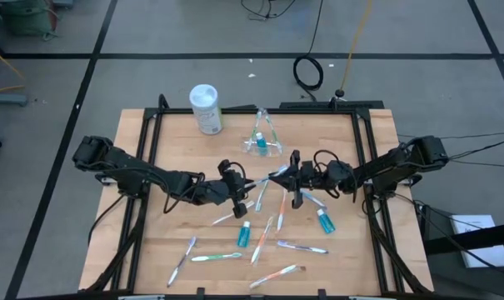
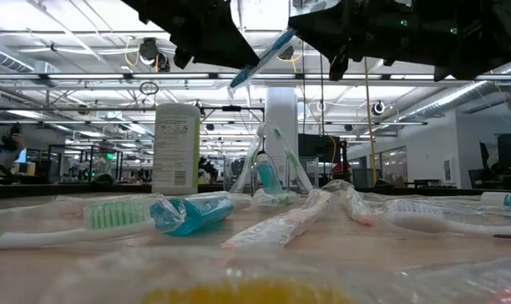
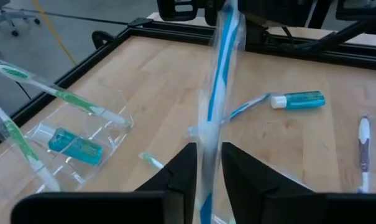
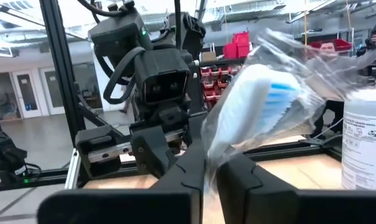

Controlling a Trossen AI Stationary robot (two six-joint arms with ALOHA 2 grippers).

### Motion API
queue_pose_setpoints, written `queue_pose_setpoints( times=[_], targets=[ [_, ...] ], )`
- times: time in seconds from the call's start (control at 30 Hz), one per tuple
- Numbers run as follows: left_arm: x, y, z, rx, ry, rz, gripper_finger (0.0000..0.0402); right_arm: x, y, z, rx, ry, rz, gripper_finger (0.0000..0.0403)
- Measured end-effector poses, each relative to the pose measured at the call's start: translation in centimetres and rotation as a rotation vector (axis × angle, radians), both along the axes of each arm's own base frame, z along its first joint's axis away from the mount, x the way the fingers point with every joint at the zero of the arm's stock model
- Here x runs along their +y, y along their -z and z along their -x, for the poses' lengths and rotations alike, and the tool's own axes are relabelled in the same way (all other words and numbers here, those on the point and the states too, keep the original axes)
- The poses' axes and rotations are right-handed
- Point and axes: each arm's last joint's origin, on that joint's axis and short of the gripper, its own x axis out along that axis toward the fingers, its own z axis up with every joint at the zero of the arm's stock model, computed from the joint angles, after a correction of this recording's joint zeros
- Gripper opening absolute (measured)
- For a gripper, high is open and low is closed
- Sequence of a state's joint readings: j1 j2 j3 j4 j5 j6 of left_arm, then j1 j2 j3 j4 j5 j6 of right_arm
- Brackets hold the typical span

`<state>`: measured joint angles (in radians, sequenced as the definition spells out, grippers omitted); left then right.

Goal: Pick & Place toothbrushing station
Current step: Put the blue toothbrush into the transparent organizer

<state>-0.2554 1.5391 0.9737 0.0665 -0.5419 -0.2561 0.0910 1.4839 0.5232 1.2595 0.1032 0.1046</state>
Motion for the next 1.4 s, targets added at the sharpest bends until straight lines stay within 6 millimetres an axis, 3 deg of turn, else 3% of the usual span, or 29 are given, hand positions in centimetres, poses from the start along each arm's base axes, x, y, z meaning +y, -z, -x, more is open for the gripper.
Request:
queue_pose_setpoints(
  times=[0.13,0.37,1.0,1.4],
  targets=[
    [0.1,0.0,0.0,0.012,0.014,-0.034,0.0084,0.0,0.6,-0.1,0.064,0.000,0.007,0.0026],
    [1.1,0.0,-0.4,0.032,0.101,-0.027,0.0085,0.0,1.2,-0.2,0.123,0.013,0.077,0.0013],
    [5.2,-1.3,-1.7,-0.097,0.284,0.000,0.0086,-1.2,1.5,-0.3,0.159,0.048,0.022,0.0013],
    [8.3,-1.3,-1.7,-0.101,0.272,0.029,0.0086,-1.3,2.6,-0.3,0.268,0.054,0.029,0.0014]
  ],
)
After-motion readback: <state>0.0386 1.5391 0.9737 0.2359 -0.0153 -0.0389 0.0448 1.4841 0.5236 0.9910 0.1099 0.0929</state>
